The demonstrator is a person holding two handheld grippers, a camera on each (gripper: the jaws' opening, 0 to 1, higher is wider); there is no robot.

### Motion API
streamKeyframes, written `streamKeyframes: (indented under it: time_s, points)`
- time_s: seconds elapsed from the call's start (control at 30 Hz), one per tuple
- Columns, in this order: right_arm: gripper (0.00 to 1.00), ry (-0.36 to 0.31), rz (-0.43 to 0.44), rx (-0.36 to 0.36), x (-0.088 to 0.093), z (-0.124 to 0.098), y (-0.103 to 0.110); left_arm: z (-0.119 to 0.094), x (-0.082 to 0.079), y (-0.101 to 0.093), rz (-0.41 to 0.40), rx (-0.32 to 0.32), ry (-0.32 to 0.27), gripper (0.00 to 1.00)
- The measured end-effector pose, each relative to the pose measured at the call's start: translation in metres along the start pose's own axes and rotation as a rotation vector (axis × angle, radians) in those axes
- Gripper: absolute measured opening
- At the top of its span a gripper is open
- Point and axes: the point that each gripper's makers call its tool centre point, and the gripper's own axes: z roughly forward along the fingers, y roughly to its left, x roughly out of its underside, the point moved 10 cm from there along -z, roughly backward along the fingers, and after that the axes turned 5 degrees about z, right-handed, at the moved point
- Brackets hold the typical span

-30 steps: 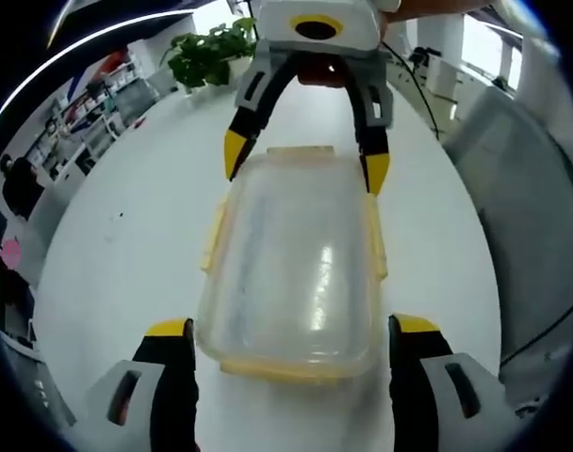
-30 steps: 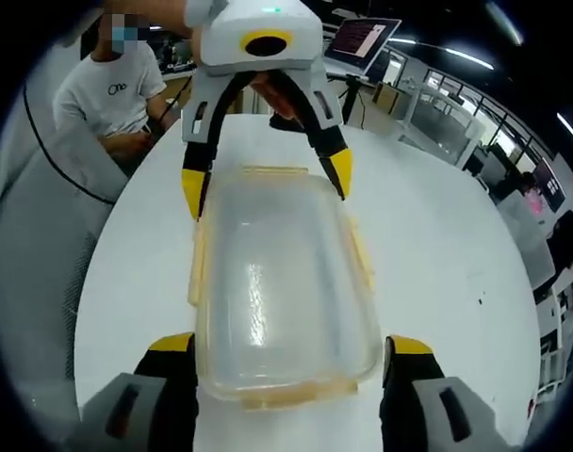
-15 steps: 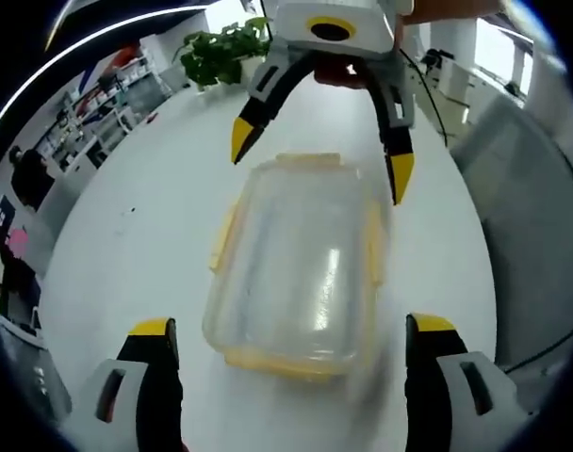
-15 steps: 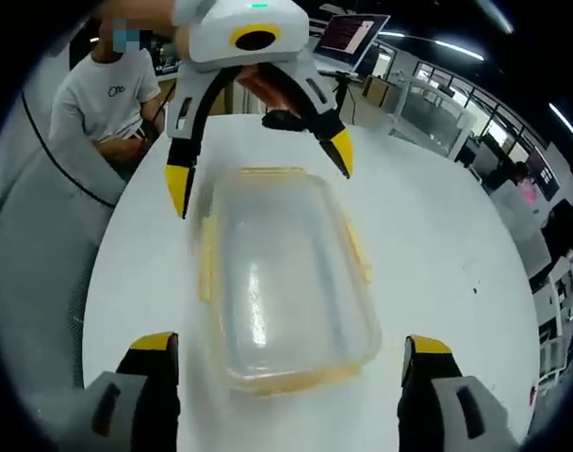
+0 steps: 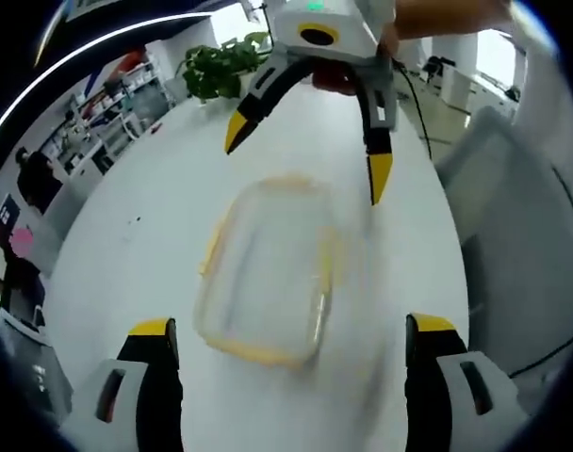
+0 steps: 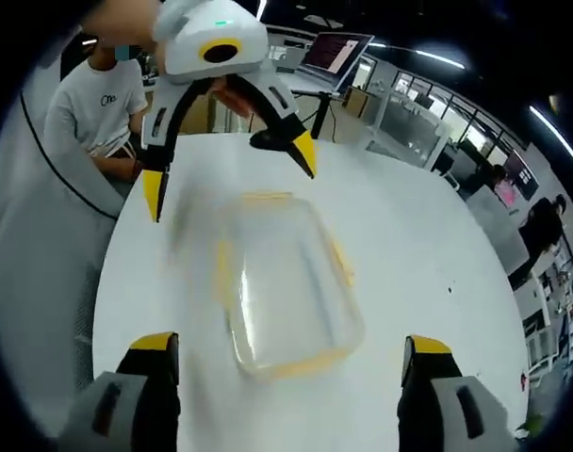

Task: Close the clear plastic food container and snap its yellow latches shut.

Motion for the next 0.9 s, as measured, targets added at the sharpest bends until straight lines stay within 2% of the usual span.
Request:
streamKeyframes:
  time_s: [0.2, 0.53, 0.67, 0.8, 0.9]
  points:
    - [0.99, -0.027, -0.001, 0.016, -0.007, -0.015, 0.012, -0.014, -0.010, -0.017, -0.002, -0.019, -0.026, 0.99]
    - [0.99, -0.067, -0.027, 0.037, -0.013, -0.041, 0.036, -0.037, -0.010, -0.047, -0.028, -0.050, -0.051, 0.99]
    - [0.99, -0.079, -0.028, 0.043, -0.011, -0.049, 0.046, -0.044, -0.014, -0.062, -0.024, -0.055, -0.066, 0.99]
    - [0.99, -0.104, -0.010, 0.048, -0.007, -0.060, 0.058, -0.051, -0.018, -0.074, -0.063, -0.069, -0.126, 0.99]
    - [0.99, -0.124, 0.011, 0.053, -0.004, -0.067, 0.067, -0.056, -0.019, -0.083, -0.074, -0.080, -0.136, 0.99]
